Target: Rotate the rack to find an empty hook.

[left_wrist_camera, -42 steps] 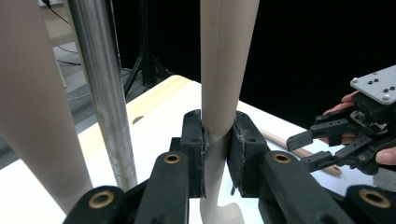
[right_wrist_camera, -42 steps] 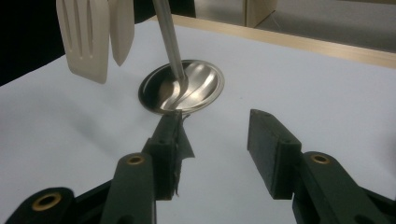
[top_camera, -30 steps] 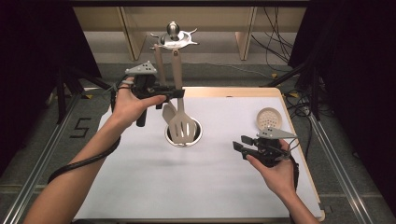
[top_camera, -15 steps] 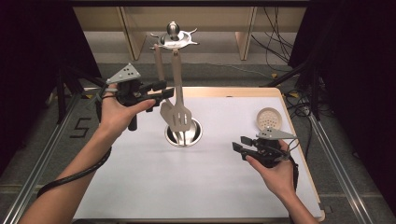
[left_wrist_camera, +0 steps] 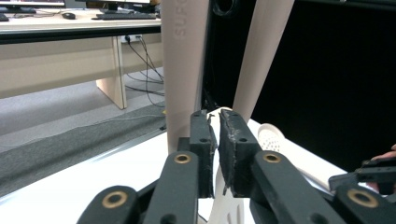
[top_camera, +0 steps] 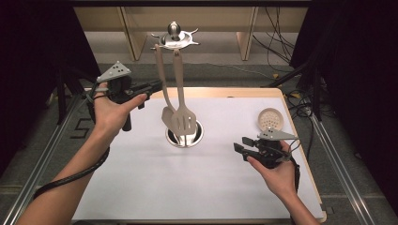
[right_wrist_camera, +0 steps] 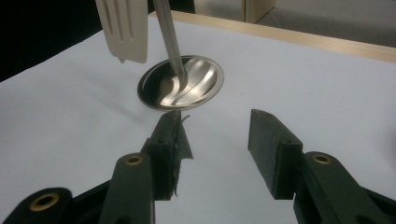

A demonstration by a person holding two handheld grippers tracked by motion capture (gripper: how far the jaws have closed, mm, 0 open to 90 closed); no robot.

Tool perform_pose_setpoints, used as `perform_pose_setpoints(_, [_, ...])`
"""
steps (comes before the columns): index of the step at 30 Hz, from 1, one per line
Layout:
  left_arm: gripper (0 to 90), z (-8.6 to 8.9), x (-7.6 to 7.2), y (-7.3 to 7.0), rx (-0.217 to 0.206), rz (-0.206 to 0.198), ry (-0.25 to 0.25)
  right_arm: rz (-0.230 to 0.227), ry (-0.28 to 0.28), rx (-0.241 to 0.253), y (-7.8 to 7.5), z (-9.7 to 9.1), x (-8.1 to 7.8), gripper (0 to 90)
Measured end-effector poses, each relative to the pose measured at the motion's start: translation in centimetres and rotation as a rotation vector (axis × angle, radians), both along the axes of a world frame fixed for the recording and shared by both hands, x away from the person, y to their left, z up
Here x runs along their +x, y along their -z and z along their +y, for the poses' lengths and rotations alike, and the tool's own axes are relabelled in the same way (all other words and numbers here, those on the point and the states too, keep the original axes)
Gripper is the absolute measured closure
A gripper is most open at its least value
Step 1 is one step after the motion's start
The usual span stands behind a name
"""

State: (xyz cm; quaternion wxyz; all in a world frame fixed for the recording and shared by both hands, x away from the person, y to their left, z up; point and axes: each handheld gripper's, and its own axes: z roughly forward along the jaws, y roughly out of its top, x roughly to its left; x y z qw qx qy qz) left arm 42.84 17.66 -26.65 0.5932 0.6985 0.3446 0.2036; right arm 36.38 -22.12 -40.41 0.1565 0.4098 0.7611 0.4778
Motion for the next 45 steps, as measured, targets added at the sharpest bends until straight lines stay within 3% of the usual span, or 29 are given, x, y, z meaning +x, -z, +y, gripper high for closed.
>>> perform_pose_setpoints(1, [85.1, -0.1, -0.1, -0.2, -0.006, -0.007, -0.004, 0.036, 0.019, 0.015, -0.1, 0.1, -0.2, 55.5])
perform_pose_setpoints(2, [87.2, -0.2, -0.1, -0.4, -0.012, -0.013, -0.006, 0.011, -0.002, 0.007, 0.0, 0.0, 0.1, 55.5])
perform_pose_setpoints(5, [88.8, -0.5, -0.1, -1.1, -0.041, -0.03, -0.013, 0.022, 0.01, 0.003, 0.0, -0.1, 0.0, 55.5])
perform_pose_setpoints(6, [89.0, -0.8, -0.1, -1.6, -0.059, -0.041, -0.017, -0.027, 0.015, 0.005, 0.2, -0.2, 0.3, 55.5])
perform_pose_setpoints(8, [89.1, -1.0, -0.1, -1.8, -0.061, -0.045, -0.021, -0.02, -0.001, -0.019, 0.1, -0.4, 0.3, 55.5])
perform_pose_setpoints(12, [89.2, -1.5, 0.1, -2.9, -0.08, -0.076, -0.033, -0.021, 0.015, -0.011, 0.0, -0.5, 0.3, 55.6])
perform_pose_setpoints(13, [89.3, -1.5, 0.1, -3.1, -0.087, -0.085, -0.036, 0.029, 0.021, 0.011, 0.0, -0.3, 0.0, 55.6])
perform_pose_setpoints(17, [89.3, -1.7, 0.3, -4.1, -0.104, -0.126, -0.051, 0.015, 0.022, 0.018, 0.2, -0.2, 0.1, 55.6])
perform_pose_setpoints(19, [89.3, -1.6, 0.3, -4.8, -0.125, -0.144, -0.062, -0.024, 0.021, -0.022, 0.1, -0.3, 0.2, 55.6])
perform_pose_setpoints(20, [89.3, -1.6, 0.3, -4.8, -0.125, -0.144, -0.062, -0.029, 0.025, -0.003, 0.2, -0.2, 0.2, 55.6])
perform_pose_setpoints(21, [89.3, -1.5, 0.3, -4.9, -0.126, -0.153, -0.069, -0.029, 0.025, -0.003, 0.2, -0.2, 0.2, 55.6])
perform_pose_setpoints(22, [89.3, -1.4, 0.3, -5.1, -0.126, -0.159, -0.074, 0.006, 0.006, -0.016, 0.0, -0.2, 0.1, 55.6])
perform_pose_setpoints(23, [89.3, -1.1, 0.4, -5.4, -0.123, -0.193, -0.081, 0.002, 0.013, -0.013, 0.0, -0.2, 0.1, 55.6])
perform_pose_setpoints(24, [89.3, -1.0, 0.4, -5.5, -0.124, -0.198, -0.087, -0.006, 0.01, -0.02, 0.0, -0.2, 0.1, 55.6])
perform_pose_setpoints(31, [89.4, -0.7, 0.8, -5.7, -0.114, -0.201, -0.105, -0.003, 0.008, -0.017, 0.0, -0.2, 0.1, 55.6])
perform_pose_setpoints(32, [89.4, -0.6, 0.9, -5.7, -0.112, -0.201, -0.106, 0.021, 0.017, -0.003, 0.0, -0.1, 0.0, 55.6])
perform_pose_setpoints(33, [89.4, -0.6, 0.9, -5.7, -0.109, -0.202, -0.108, 0.001, 0.007, -0.018, 0.1, -0.2, 0.1, 55.6])
perform_pose_setpoints(35, [89.4, -0.6, 1.0, -5.7, -0.107, -0.204, -0.109, 0.013, 0.006, -0.01, 0.0, -0.2, 0.1, 55.6])
perform_pose_setpoints(36, [89.4, -0.6, 1.0, -5.7, -0.107, -0.204, -0.111, -0.028, 0.025, -0.003, 0.2, -0.2, 0.2, 55.6])
perform_pose_setpoints(37, [89.4, -0.6, 1.0, -5.7, -0.107, -0.203, -0.113, -0.028, 0.025, -0.003, 0.2, -0.2, 0.2, 55.6])
perform_pose_setpoints(38, [89.4, -0.5, 1.1, -5.8, -0.107, -0.203, -0.116, 0.002, 0.001, -0.017, 0.1, -0.3, 0.2, 55.6])
perform_pose_setpoints(41, [89.4, -0.3, 1.4, -5.8, -0.102, -0.202, -0.128, 0.01, 0.007, -0.007, 0.0, -0.2, 0.1, 55.6])
perform_pose_setpoints(42, [89.4, -0.3, 1.4, -5.8, -0.102, -0.202, -0.128, -0.029, 0.025, 0.0, 0.2, -0.2, 0.2, 55.6])
perform_pose_setpoints(45, [89.4, -0.1, 1.7, -5.9, -0.101, -0.198, -0.141, -0.006, 0.006, 0.007, 0.1, -0.2, 0.2, 55.6])
